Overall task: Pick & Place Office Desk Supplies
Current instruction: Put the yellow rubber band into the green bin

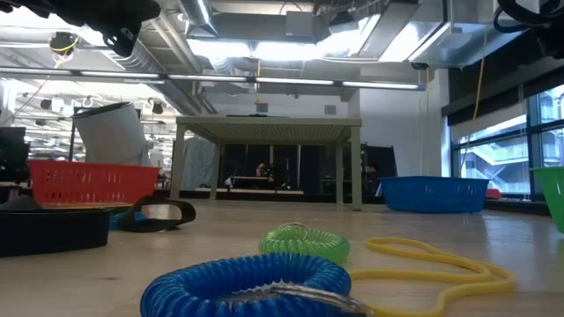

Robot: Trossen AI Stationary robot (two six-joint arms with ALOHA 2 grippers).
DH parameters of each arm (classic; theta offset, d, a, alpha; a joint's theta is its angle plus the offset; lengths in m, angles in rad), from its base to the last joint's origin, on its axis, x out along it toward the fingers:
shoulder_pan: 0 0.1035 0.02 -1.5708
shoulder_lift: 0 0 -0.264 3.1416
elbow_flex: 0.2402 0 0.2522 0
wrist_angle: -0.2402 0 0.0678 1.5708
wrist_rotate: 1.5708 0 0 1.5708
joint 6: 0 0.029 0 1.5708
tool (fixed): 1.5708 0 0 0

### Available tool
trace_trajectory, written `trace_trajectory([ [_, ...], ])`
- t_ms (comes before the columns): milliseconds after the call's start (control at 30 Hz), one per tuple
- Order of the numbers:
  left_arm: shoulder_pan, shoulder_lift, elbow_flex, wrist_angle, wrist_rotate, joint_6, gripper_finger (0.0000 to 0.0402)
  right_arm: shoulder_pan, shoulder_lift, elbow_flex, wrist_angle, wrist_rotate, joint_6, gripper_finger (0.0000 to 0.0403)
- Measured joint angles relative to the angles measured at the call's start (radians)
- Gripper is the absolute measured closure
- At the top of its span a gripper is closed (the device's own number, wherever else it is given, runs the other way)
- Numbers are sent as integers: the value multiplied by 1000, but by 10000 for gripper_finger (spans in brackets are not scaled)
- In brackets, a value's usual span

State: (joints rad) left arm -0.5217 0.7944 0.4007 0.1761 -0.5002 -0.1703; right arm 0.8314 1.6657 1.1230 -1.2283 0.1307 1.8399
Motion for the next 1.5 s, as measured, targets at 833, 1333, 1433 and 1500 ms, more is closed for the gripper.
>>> trace_trajectory([
  [833, 0, 0, 0, 0, 0, 0, 398, 11, 39, 161, 578, 423, -614, 242],
  [1333, 0, 0, 0, 0, 0, 0, 398, -16, 251, 159, 692, 73, -1054, 243],
  [1433, 0, 0, 0, 0, 0, 0, 398, -24, 267, 159, 689, 76, -1131, 243],
  [1500, 0, 0, 0, 0, 0, 0, 398, -30, 276, 159, 686, 78, -1173, 243],
])
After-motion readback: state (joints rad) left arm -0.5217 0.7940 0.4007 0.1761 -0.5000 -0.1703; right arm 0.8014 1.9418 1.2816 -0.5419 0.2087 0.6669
